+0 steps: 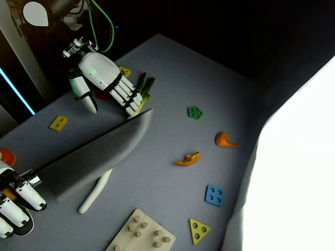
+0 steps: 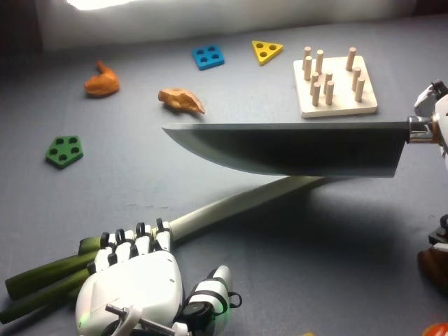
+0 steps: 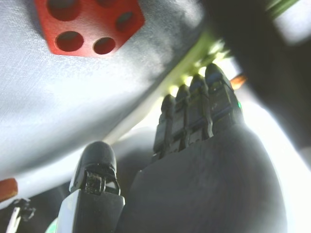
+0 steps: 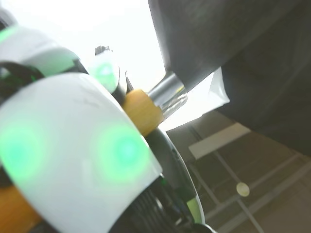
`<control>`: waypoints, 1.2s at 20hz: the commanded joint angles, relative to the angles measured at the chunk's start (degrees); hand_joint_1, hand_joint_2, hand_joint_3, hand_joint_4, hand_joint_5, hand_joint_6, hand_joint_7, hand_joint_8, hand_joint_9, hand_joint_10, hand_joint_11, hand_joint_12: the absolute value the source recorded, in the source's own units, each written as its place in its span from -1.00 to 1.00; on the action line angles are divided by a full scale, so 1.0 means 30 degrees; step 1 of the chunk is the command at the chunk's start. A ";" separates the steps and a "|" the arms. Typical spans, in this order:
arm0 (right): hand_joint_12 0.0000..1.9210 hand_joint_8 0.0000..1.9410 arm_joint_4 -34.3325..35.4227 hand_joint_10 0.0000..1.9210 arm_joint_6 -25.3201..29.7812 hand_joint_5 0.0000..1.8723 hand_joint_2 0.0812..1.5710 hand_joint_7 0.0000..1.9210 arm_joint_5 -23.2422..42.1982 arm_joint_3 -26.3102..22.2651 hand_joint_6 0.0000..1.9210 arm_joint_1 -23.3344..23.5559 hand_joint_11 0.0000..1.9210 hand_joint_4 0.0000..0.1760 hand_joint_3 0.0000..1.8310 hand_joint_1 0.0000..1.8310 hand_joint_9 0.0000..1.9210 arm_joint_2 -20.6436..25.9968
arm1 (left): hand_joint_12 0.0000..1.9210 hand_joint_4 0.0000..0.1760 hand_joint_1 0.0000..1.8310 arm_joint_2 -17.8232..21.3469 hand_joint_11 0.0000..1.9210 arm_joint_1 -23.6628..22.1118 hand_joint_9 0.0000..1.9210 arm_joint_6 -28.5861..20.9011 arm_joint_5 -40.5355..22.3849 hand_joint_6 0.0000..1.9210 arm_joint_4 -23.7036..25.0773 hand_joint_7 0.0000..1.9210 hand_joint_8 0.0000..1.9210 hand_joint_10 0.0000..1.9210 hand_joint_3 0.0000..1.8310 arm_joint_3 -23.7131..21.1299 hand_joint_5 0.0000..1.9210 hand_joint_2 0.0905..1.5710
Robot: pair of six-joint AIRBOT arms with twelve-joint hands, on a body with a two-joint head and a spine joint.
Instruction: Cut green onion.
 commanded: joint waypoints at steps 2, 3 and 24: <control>1.00 1.00 0.0657 1.00 -0.1682 0.61 0.09 0.66 0.1053 0.0179 1.00 -0.0067 0.81 1.00 -0.31 0.71 0.71 0.0292 | -0.89 -1.00 -1.00 -0.0083 -1.00 0.0010 -0.91 -0.0015 0.0583 -0.99 0.0338 -0.85 -1.00 -0.99 -1.00 0.0129 -0.83 0.72; 1.00 1.00 0.0688 1.00 -0.1606 0.60 0.09 0.66 0.1053 0.0176 1.00 0.0024 0.81 1.00 -0.31 0.71 0.71 0.0292 | -0.89 -1.00 -1.00 -0.0082 -1.00 0.0010 -0.91 -0.0015 0.0583 -0.99 0.0341 -0.85 -1.00 -0.99 -1.00 0.0129 -0.83 0.73; 1.00 1.00 -0.1696 1.00 0.4330 0.61 0.14 0.66 -0.6193 0.2588 1.00 0.6967 0.83 1.00 -0.38 0.67 0.73 0.2868 | -0.91 -1.00 -1.00 0.0075 -1.00 0.0048 -0.91 -0.0017 0.0583 -1.00 0.1082 -0.88 -1.00 -1.00 -1.00 0.0033 -0.86 0.72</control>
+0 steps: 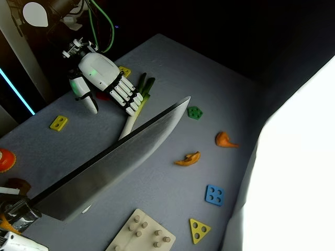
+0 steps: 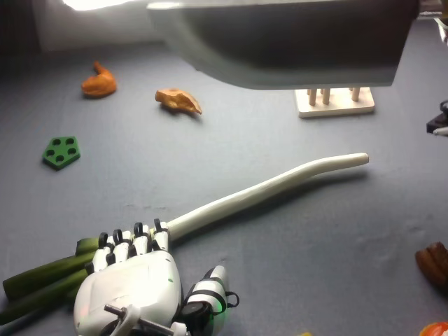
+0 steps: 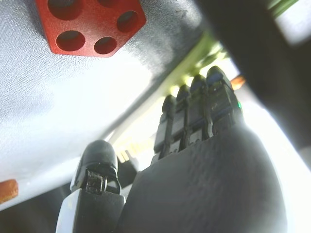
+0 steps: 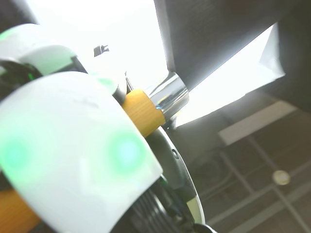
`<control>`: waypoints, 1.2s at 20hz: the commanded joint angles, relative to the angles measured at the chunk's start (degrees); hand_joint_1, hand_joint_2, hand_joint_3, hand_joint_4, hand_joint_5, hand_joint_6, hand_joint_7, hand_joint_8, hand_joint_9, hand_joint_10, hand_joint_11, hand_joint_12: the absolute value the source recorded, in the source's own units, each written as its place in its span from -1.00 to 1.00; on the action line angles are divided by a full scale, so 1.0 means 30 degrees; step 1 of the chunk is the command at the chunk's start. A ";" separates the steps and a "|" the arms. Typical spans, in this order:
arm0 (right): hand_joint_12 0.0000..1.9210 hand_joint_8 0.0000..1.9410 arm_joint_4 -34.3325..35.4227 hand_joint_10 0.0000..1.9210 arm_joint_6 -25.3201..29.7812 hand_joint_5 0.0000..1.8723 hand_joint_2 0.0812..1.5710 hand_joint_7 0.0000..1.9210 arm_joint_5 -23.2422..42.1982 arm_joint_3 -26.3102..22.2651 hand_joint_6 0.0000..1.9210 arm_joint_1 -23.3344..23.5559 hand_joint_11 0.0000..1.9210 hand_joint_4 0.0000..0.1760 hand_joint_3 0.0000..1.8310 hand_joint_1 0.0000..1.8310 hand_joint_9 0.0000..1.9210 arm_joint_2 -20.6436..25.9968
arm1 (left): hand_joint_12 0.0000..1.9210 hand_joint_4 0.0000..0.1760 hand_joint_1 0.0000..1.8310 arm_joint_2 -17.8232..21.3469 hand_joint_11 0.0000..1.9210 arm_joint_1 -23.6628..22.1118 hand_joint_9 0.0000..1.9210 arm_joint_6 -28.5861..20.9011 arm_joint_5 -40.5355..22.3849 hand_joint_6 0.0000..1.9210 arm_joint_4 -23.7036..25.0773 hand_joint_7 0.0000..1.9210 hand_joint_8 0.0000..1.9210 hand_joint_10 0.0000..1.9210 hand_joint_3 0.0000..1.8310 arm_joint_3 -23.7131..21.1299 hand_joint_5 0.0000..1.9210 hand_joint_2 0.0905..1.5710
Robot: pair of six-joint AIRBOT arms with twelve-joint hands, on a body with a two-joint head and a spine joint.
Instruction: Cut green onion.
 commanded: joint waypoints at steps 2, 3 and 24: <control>1.00 1.00 -0.1207 1.00 0.1361 0.58 0.14 0.64 0.0470 0.1137 1.00 0.0597 0.81 1.00 -0.39 0.69 0.72 0.0064 | -0.99 -1.00 -1.00 0.0165 -1.00 0.0042 -0.96 -0.0023 0.0579 -1.00 0.1017 -0.89 -1.00 -1.00 -1.00 -0.0061 -0.88 0.71; 1.00 1.00 -0.1461 1.00 0.1825 0.55 0.15 0.64 -0.0032 0.1645 1.00 0.0690 0.81 1.00 -0.37 0.69 0.72 -0.0022 | -0.99 -1.00 -1.00 0.0207 -0.99 0.0038 -0.92 -0.0023 0.0579 -1.00 0.1076 -0.87 -0.99 -0.98 -1.00 -0.0070 -0.89 0.71; 1.00 1.00 -0.5630 1.00 1.0299 0.60 0.08 0.65 -0.0330 1.1997 1.00 -0.0912 0.82 1.00 -0.31 0.73 0.72 -0.3897 | -0.81 -1.00 -1.00 0.3110 -1.00 -0.1646 -0.87 0.0894 -0.2106 -1.00 0.4027 -0.86 -1.00 -1.00 -1.00 -0.0592 -0.83 0.72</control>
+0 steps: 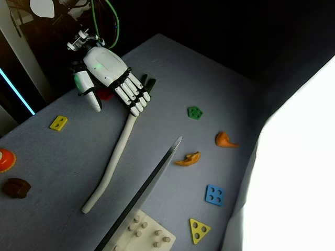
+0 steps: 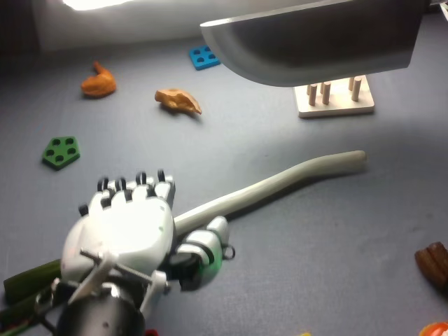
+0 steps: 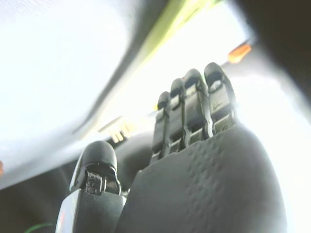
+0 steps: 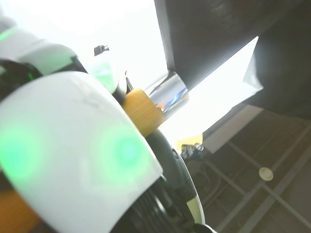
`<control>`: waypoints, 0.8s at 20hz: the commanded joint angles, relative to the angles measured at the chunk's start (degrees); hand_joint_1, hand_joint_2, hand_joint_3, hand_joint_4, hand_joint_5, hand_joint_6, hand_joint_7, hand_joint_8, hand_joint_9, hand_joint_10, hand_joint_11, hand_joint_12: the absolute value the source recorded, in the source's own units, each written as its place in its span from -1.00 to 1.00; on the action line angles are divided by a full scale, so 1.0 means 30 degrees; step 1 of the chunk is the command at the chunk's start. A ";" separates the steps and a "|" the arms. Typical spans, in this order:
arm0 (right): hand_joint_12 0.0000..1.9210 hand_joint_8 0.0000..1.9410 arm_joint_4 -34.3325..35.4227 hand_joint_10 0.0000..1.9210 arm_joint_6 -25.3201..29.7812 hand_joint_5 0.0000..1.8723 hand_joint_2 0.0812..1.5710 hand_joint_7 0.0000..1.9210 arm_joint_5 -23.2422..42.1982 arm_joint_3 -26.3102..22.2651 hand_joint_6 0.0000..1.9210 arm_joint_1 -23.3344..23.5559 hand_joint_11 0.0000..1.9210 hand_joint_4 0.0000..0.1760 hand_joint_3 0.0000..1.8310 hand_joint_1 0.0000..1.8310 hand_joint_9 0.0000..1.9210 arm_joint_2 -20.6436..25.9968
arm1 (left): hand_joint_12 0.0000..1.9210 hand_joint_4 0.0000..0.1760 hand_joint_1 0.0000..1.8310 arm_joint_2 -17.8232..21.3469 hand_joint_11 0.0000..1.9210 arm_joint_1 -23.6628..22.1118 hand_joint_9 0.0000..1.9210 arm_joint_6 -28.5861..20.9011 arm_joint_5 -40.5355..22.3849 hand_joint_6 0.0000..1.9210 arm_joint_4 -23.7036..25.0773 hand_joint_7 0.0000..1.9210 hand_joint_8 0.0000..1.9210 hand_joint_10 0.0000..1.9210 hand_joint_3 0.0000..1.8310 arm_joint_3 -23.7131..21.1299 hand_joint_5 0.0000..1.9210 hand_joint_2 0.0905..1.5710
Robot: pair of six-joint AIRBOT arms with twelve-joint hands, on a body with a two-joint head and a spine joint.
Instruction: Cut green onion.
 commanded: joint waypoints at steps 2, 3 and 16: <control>1.00 1.00 0.0461 1.00 0.0172 0.62 0.09 0.64 0.2662 0.0400 1.00 0.0021 0.82 1.00 -0.31 0.73 0.71 -0.0022 | -0.73 -1.00 -1.00 0.0581 -1.00 -0.0598 -0.88 0.0563 -0.0022 -1.00 0.2110 -0.88 -0.99 -1.00 -1.00 -0.0041 -0.83 0.73; 1.00 1.00 0.0468 1.00 0.0172 0.62 0.07 0.65 0.2666 0.0538 1.00 0.0023 0.82 1.00 -0.31 0.74 0.73 -0.0125 | -0.71 -1.00 -1.00 0.0856 -1.00 -0.0814 -0.87 0.0887 -0.0515 -0.99 0.2186 -0.85 -0.99 -0.99 -1.00 -0.0054 -0.82 0.73; 1.00 1.00 0.0625 1.00 0.0177 0.59 0.10 0.63 0.2477 0.2037 1.00 -0.0283 0.81 1.00 -0.37 0.74 0.71 -0.1177 | -0.61 -1.00 -1.00 0.3786 -1.00 -0.2533 -0.80 0.3783 -0.7696 -1.00 0.3151 -0.79 -1.00 -1.00 -1.00 0.0184 -0.79 0.73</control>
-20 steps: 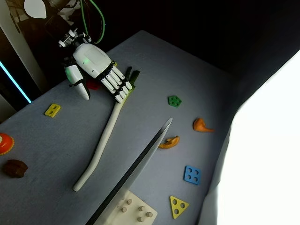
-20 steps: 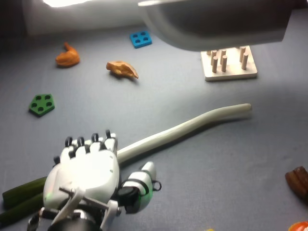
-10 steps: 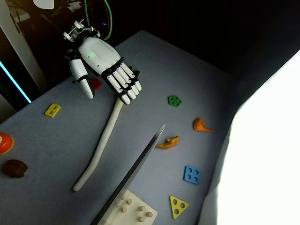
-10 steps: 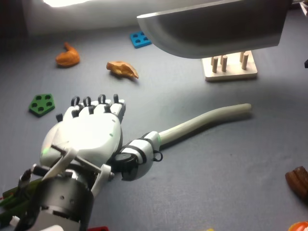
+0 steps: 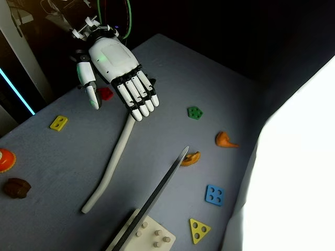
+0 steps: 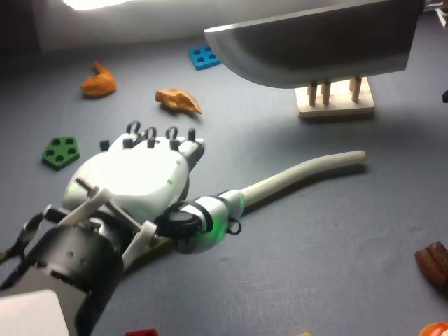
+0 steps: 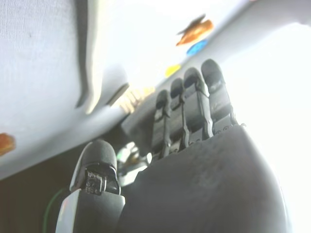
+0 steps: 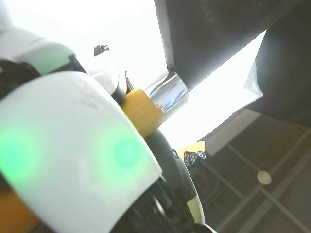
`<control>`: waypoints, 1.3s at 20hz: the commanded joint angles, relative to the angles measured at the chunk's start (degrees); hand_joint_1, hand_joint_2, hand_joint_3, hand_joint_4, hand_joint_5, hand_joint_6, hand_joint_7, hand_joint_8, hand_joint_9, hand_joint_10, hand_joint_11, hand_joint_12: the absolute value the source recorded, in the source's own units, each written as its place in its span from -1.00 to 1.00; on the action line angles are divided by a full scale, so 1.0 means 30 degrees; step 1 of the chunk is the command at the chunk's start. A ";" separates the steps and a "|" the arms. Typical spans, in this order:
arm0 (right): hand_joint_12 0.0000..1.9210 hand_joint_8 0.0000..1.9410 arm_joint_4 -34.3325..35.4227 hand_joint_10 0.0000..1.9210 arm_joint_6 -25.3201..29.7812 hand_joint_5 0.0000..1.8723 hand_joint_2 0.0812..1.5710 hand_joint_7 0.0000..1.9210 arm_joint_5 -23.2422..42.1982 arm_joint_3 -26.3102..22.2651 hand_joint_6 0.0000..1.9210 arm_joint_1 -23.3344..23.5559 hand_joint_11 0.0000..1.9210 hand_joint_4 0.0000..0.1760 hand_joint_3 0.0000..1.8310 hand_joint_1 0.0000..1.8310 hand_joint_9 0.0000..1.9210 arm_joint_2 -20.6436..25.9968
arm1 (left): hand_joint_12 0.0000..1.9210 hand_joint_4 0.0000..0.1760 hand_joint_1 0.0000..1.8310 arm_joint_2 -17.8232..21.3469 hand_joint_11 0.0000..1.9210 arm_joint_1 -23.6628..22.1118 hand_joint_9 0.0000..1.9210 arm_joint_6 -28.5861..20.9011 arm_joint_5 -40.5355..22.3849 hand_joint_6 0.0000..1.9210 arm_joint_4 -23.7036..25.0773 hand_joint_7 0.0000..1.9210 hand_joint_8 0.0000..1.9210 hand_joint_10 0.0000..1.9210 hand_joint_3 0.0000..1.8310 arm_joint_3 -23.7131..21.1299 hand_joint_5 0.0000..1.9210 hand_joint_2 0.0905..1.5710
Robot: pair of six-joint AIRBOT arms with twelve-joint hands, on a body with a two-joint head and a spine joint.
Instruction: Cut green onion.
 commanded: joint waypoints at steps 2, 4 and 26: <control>1.00 1.00 0.0657 1.00 0.0143 0.59 0.07 0.64 0.2525 0.0528 1.00 0.0002 0.82 1.00 -0.31 0.75 0.71 -0.0132 | -0.57 -1.00 -1.00 0.0413 -1.00 -0.0733 -0.81 0.0834 -0.0835 -1.00 0.1854 -0.83 -1.00 -1.00 -1.00 0.0234 -0.82 0.72; 1.00 1.00 0.0953 1.00 0.0145 0.59 0.10 0.64 0.2505 0.0877 1.00 -0.0130 0.82 1.00 -0.33 0.76 0.72 -0.0424 | -0.52 -1.00 -1.00 0.0708 -1.00 -0.1303 -0.80 0.1305 -0.1950 -1.00 0.1928 -0.81 -0.99 -0.99 -1.00 0.0469 -0.83 0.72; 1.00 1.00 0.2969 1.00 0.0135 0.57 0.09 0.62 0.3703 0.1888 1.00 -0.1955 0.81 1.00 -0.37 0.75 0.70 -0.1960 | -0.73 -1.00 -1.00 0.1093 -1.00 -0.2135 -0.86 0.4531 -0.4782 -1.00 -0.0151 -0.86 -1.00 -1.00 -1.00 0.0788 -0.89 0.70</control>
